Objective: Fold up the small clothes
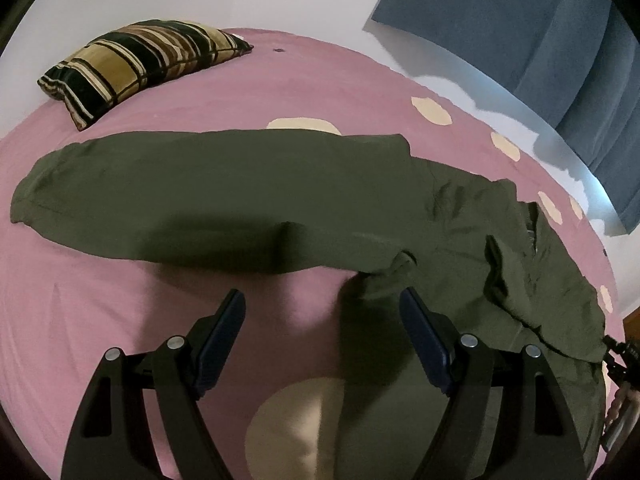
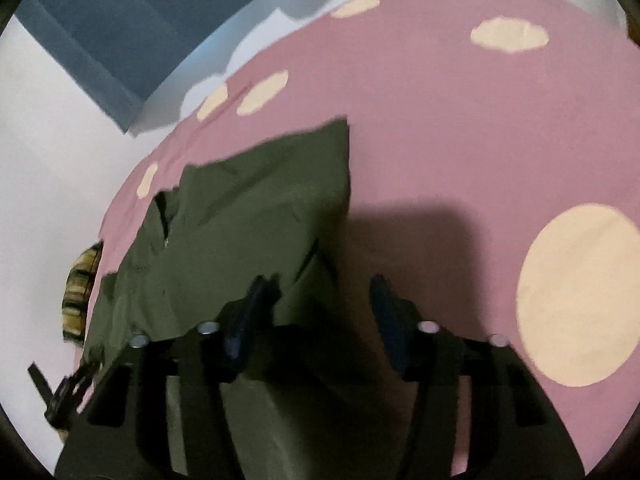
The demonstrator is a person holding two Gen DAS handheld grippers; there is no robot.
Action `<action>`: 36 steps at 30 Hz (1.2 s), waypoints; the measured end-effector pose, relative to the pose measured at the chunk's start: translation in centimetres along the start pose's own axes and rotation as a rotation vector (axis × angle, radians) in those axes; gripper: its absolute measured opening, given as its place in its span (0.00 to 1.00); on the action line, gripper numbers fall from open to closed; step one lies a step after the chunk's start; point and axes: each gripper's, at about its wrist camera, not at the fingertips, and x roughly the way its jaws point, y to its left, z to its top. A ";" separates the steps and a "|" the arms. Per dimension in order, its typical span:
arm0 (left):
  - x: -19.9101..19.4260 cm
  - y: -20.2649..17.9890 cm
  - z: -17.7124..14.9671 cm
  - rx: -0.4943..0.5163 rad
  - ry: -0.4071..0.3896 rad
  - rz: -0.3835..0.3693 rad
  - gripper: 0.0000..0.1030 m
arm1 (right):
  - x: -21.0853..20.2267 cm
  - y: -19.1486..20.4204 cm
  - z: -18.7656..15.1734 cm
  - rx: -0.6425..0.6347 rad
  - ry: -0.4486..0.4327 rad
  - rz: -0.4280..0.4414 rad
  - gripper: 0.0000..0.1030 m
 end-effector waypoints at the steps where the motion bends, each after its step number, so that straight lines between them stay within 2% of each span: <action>1: 0.1 -0.1 -0.1 0.000 0.003 0.005 0.76 | 0.6 0.0 -0.2 -0.008 0.023 0.014 0.26; 4: 0.3 -0.1 -0.2 -0.001 0.010 0.016 0.76 | 1.7 0.2 -0.1 -0.038 0.047 -0.008 0.18; 11: 0.4 0.4 -0.5 -0.009 0.017 0.031 0.76 | 2.4 0.5 -0.5 -0.054 0.038 -0.016 0.17; 12: 0.4 0.5 -0.5 -0.014 0.021 0.029 0.76 | 2.3 0.5 -0.5 -0.054 0.035 -0.007 0.18; 16: -0.6 2.3 -0.7 -0.051 0.017 0.016 0.76 | 0.1 -0.5 -0.8 -0.005 -0.014 0.050 0.31; 18: -1.2 3.5 -0.7 -0.078 0.007 0.008 0.76 | -1.0 -0.4 -0.8 0.007 -0.057 0.067 0.33; 21: -2.0 6.8 -1.0 -0.164 -0.003 -0.020 0.76 | -2.3 0.3 -1.0 -0.017 -0.093 0.062 0.41; 26: -3.1 14.5 -1.1 -0.401 -0.042 -0.049 0.76 | -3.5 1.5 -1.5 -0.030 -0.119 0.090 0.50; 31: -3.5 21.4 -0.1 -0.593 -0.105 -0.055 0.76 | -3.3 3.0 -1.7 -0.045 -0.114 0.114 0.54; 36: -2.6 25.1 1.8 -0.685 -0.140 -0.095 0.76 | -2.5 4.4 -2.0 -0.060 -0.098 0.113 0.56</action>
